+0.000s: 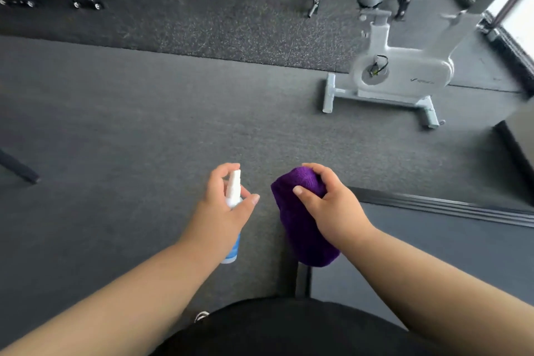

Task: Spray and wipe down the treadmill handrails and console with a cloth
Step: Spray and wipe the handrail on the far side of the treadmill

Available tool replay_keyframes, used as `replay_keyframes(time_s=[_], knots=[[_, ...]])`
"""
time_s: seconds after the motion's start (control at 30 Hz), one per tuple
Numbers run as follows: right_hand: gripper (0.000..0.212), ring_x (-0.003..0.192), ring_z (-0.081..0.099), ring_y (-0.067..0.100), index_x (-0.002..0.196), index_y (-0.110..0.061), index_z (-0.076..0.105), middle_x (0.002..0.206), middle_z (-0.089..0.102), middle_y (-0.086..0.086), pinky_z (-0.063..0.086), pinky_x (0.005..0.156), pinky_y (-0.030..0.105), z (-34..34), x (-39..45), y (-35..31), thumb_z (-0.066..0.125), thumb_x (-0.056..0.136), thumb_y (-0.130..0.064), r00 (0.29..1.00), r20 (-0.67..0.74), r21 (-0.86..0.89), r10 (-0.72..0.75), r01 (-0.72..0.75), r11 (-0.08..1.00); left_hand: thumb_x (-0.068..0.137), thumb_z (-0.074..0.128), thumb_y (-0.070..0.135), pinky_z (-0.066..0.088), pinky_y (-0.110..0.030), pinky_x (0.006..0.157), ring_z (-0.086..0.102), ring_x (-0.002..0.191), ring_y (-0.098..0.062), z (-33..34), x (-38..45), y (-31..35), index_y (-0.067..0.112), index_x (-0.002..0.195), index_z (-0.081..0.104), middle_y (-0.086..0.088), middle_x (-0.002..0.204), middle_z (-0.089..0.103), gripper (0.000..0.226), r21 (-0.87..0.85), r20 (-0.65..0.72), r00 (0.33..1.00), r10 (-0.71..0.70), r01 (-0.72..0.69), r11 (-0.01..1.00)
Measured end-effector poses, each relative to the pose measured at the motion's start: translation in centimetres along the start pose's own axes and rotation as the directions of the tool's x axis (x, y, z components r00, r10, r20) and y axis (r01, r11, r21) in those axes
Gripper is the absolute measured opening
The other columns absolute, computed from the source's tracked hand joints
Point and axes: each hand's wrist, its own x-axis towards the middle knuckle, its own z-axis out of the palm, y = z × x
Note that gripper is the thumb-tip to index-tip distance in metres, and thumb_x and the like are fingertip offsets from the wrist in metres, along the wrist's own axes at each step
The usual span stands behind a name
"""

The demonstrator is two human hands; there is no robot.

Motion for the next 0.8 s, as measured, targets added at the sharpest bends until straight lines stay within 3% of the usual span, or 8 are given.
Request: replay_keyframes(time_s=[0.1,0.33,0.47,0.67,0.8], knots=[[0.038,0.099,0.057,-0.006,0.124,-0.055,0.048,0.103,0.058,-0.033,0.043,0.084,0.02,2.6,2.2,-2.9,0.065,0.092,-0.047,0.996,-0.066,0.007,0.065,-0.065,0.998,0.086,0.068,0.026,0.043,-0.023,0.064,0.058,0.072,-0.003,-3.1,5.6,-0.1,0.058,0.103,0.037,0.021,0.087,0.061,0.048,0.048,0.138,0.988,0.063,-0.07,0.996],[0.04,0.094,0.056,-0.011,0.125,-0.051,0.05,0.101,0.06,-0.032,0.042,0.079,0.012,4.5,8.7,-7.2,0.067,0.09,-0.046,0.959,-0.262,0.023,0.112,-0.109,0.994,0.087,0.066,0.029,0.045,-0.028,0.066,0.058,0.073,-0.001,-4.7,16.1,1.4,0.063,0.098,0.034,0.023,0.086,0.06,0.048,0.103,0.321,0.929,0.184,-0.228,0.968],[0.044,0.097,0.059,-0.006,0.127,-0.05,0.05,0.104,0.061,-0.03,0.045,0.085,0.018,3.3,13.7,-7.1,0.07,0.087,-0.046,0.922,-0.363,0.048,0.135,-0.127,0.991,0.086,0.067,0.027,0.048,-0.032,0.072,0.059,0.075,-0.003,-2.8,22.3,2.5,0.062,0.1,0.035,0.024,0.088,0.06,0.05,0.094,0.407,0.885,0.225,-0.286,0.954],[0.042,0.094,0.059,-0.009,0.12,-0.054,0.051,0.101,0.063,-0.03,0.046,0.084,0.017,-1.1,24.3,-5.2,0.073,0.085,-0.046,0.884,-0.424,0.13,0.196,-0.155,0.979,0.087,0.066,0.03,0.044,-0.023,0.063,0.057,0.08,-0.001,3.0,34.2,7.1,0.062,0.102,0.033,0.025,0.093,0.057,0.048,0.09,0.524,0.806,0.274,-0.372,0.924],[0.039,0.089,0.06,-0.01,0.116,-0.057,0.05,0.095,0.064,-0.031,0.049,0.085,0.018,-6.1,33.2,-5.5,0.072,0.085,-0.048,0.893,-0.395,0.129,0.214,-0.177,0.976,0.088,0.064,0.032,0.049,-0.022,0.052,0.058,0.078,-0.003,7.6,42.4,11.2,0.062,0.105,0.034,0.023,0.095,0.057,0.046,0.082,0.574,0.776,0.262,-0.372,0.924]])
